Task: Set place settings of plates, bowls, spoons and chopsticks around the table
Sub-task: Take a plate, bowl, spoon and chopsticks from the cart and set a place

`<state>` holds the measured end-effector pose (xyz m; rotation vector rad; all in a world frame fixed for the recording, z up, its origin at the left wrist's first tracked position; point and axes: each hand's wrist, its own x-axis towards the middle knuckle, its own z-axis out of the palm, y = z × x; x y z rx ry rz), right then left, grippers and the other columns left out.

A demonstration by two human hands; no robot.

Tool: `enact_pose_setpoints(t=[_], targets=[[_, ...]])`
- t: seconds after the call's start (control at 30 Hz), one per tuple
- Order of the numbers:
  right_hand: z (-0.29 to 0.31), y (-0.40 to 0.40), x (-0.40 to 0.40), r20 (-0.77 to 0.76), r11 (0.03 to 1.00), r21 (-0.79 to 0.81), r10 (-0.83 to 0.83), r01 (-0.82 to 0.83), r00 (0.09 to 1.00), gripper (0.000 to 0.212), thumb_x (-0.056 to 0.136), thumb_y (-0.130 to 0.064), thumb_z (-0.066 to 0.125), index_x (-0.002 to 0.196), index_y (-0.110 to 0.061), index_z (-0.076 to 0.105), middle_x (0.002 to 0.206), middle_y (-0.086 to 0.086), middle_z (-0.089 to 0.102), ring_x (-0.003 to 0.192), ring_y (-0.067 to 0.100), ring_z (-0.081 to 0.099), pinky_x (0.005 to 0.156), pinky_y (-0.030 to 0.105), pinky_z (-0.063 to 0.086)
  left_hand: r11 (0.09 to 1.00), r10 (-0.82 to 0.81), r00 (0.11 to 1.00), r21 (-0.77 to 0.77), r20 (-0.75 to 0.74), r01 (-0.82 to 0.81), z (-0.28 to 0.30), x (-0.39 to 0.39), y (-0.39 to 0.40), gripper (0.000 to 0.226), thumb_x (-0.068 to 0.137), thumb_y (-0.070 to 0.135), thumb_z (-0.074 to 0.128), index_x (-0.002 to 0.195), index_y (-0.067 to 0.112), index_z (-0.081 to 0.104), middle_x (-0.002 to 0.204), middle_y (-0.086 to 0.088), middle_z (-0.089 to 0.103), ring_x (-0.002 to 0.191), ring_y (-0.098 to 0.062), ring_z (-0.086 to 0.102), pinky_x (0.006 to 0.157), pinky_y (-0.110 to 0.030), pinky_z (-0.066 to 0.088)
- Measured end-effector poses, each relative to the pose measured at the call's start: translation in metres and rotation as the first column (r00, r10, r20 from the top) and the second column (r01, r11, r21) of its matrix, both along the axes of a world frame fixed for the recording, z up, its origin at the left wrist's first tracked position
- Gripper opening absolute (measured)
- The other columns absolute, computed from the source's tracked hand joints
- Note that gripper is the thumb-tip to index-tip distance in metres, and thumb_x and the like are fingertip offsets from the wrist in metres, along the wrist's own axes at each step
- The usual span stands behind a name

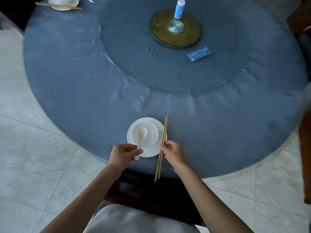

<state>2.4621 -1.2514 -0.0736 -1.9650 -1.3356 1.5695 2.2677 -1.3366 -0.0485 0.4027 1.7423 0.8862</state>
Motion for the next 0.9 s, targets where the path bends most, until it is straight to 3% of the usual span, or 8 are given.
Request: enact_pose_setpoints(t=[0.17,0.3,0.43,0.53,0.67,0.8,0.9], targets=[[-0.013,0.014,-0.014,0.157,0.992,0.041,0.110,-0.118,0.981,0.004,0.085,-0.020,0.077,0.087,-0.021,0.074,0.085,0.000,0.076,0.082,0.018,0.070,0.071,0.026,0.049,0.998,0.030,0.998,-0.051,-0.053,-0.033,-0.015,0.002,0.001,0.025,0.067,0.019,0.097,0.081,0.011,0.079,0.075,-0.007,0.079,0.067,-0.016,0.073,0.060,-0.026,0.059],[-0.018,0.017,-0.019,0.256,0.984,0.002,0.169,-0.176,0.952,0.007,0.085,-0.022,0.073,0.086,-0.016,0.078,0.088,0.003,0.079,0.086,0.022,0.073,0.070,0.028,0.052,0.998,0.021,0.997,-0.064,-0.080,-0.026,-0.019,0.005,0.005,0.027,0.066,0.025,0.098,0.078,0.012,0.078,0.072,-0.004,0.078,0.064,-0.014,0.072,0.059,-0.026,0.060],[-0.020,0.016,-0.020,0.324,0.979,0.034,0.181,-0.202,0.929,0.016,0.085,-0.029,0.074,0.080,-0.013,0.077,0.079,0.002,0.077,0.074,0.020,0.069,0.059,0.027,0.047,0.997,0.018,0.995,-0.072,-0.103,-0.026,-0.020,0.005,0.008,0.026,0.069,0.028,0.096,0.079,0.013,0.078,0.072,-0.004,0.079,0.065,-0.016,0.072,0.068,-0.034,0.065],[-0.019,0.012,-0.019,0.348,0.979,0.063,0.162,-0.195,0.923,0.028,0.084,-0.037,0.077,0.068,-0.015,0.071,0.063,-0.004,0.069,0.064,0.017,0.064,0.050,0.022,0.041,0.997,0.005,0.986,-0.078,-0.166,-0.018,-0.018,0.004,0.010,0.023,0.072,0.029,0.094,0.079,0.015,0.077,0.072,-0.001,0.079,0.064,-0.013,0.073,0.059,-0.026,0.062],[-0.016,0.009,-0.014,0.344,0.981,0.040,0.166,-0.191,0.924,0.017,0.084,-0.035,0.076,0.075,-0.022,0.072,0.080,-0.002,0.078,0.080,0.020,0.072,0.073,0.032,0.057,0.996,-0.015,0.980,-0.085,-0.201,-0.002,-0.014,0.004,0.011,0.021,0.076,0.029,0.091,0.082,0.014,0.078,0.077,-0.002,0.079,0.063,-0.010,0.072,0.056,-0.019,0.058],[-0.014,0.006,-0.009,0.302,0.984,0.042,0.153,-0.174,0.941,0.009,0.082,-0.029,0.077,0.080,-0.027,0.069,0.087,-0.002,0.078,0.087,0.020,0.074,0.082,0.037,0.060,0.996,-0.036,0.973,-0.094,-0.229,0.015,-0.008,0.004,0.009,0.018,0.081,0.029,0.086,0.083,0.013,0.077,0.079,-0.003,0.080,0.063,-0.013,0.074,0.075,-0.031,0.064],[-0.014,0.004,-0.007,0.293,0.988,0.035,0.132,-0.148,0.947,0.010,0.082,-0.027,0.077,0.091,-0.022,0.074,0.088,-0.002,0.078,0.087,0.022,0.075,0.084,0.039,0.060,0.996,-0.028,0.977,-0.086,-0.212,0.010,-0.004,0.002,0.006,0.018,0.084,0.028,0.083,0.086,0.011,0.077,0.080,-0.006,0.080,0.069,-0.019,0.077,0.080,-0.039,0.065]])
